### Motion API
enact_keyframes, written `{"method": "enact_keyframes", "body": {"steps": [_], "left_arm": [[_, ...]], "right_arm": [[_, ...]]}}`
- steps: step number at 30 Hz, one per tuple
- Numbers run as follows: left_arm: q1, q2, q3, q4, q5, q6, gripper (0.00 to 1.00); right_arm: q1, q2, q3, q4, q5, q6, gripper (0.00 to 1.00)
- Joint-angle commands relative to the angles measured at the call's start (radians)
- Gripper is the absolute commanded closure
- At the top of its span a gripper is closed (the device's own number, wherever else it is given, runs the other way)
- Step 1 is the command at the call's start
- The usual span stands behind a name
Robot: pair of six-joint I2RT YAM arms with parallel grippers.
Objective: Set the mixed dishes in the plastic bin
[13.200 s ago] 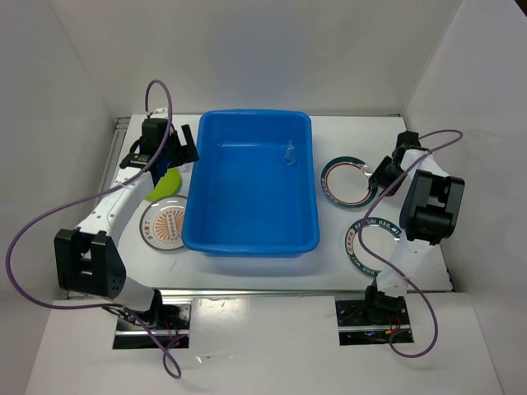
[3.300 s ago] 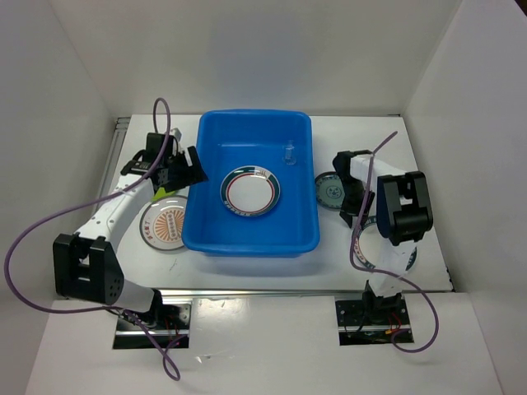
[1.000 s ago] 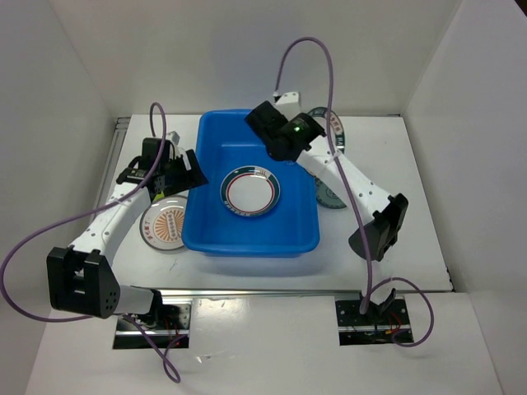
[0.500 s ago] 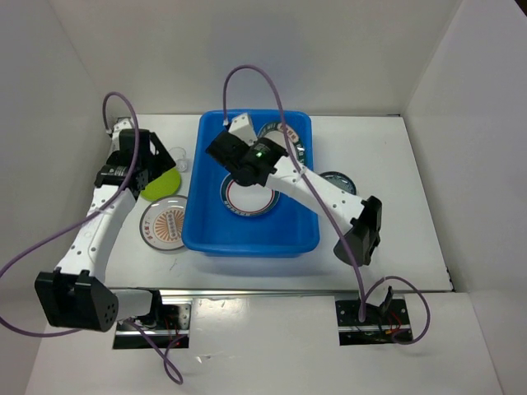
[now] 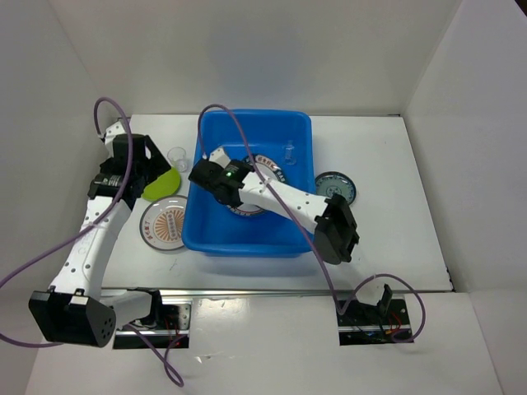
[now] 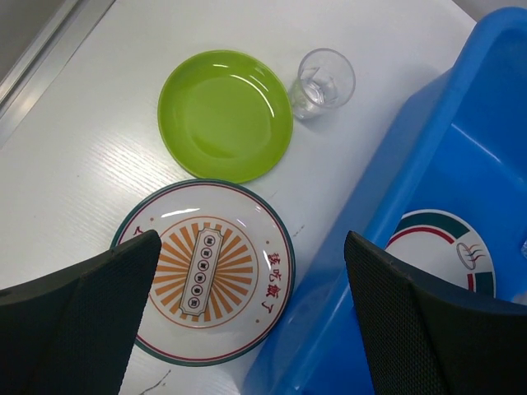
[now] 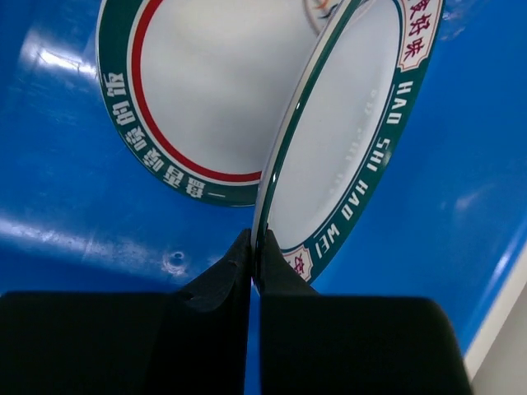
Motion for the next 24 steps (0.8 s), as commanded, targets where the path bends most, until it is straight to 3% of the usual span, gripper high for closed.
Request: {"method": "enact_keyframes", "body": {"steps": [1, 14, 24], "left_arm": [[0.002, -0.036, -0.031, 0.024, 0.036, -0.014, 0.01], [0.002, -0.045, -0.068, 0.051, 0.073, -0.024, 0.01], [0.002, -0.036, -0.077, 0.061, 0.091, -0.014, 0.01]], "right_arm": [[0.002, 0.053, 0.000, 0.055, 0.009, -0.023, 1.00], [0.011, 0.155, 0.092, 0.080, -0.053, -0.069, 1.00], [0.085, 0.135, 0.073, 0.121, 0.070, -0.121, 1.00]]}}
